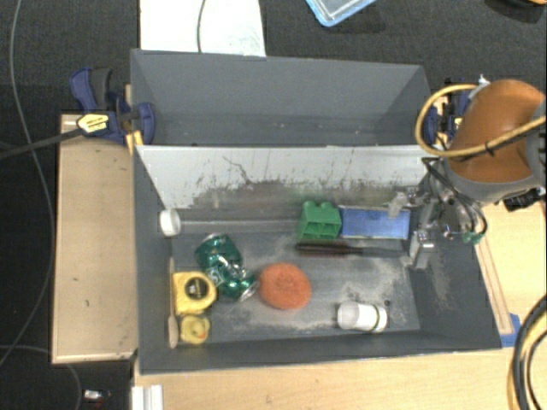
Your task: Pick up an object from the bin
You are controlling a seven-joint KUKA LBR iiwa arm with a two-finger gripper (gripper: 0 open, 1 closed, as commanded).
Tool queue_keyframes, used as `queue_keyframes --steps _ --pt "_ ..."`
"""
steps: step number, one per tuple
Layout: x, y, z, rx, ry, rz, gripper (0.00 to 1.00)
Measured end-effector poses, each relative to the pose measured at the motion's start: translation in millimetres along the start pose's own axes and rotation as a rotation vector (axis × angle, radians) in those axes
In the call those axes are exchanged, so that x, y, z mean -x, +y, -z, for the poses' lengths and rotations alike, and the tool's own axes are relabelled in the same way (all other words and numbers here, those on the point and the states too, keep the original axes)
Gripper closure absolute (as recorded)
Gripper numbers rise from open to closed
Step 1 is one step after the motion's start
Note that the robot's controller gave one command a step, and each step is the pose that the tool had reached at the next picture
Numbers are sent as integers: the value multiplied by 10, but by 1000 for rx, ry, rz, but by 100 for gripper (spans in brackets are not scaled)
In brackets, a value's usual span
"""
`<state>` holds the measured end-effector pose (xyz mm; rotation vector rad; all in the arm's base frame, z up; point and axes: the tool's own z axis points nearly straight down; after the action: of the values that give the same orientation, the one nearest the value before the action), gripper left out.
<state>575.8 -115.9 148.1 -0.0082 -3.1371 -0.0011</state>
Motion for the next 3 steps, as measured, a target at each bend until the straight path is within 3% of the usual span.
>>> queue_keyframes --steps 1,2,3 --pt "18 6 48 -1 -8 4 0" --pt "158 385 -758 -1 -12 -112 0" --pt "160 608 -84 -1 -20 -280 0"
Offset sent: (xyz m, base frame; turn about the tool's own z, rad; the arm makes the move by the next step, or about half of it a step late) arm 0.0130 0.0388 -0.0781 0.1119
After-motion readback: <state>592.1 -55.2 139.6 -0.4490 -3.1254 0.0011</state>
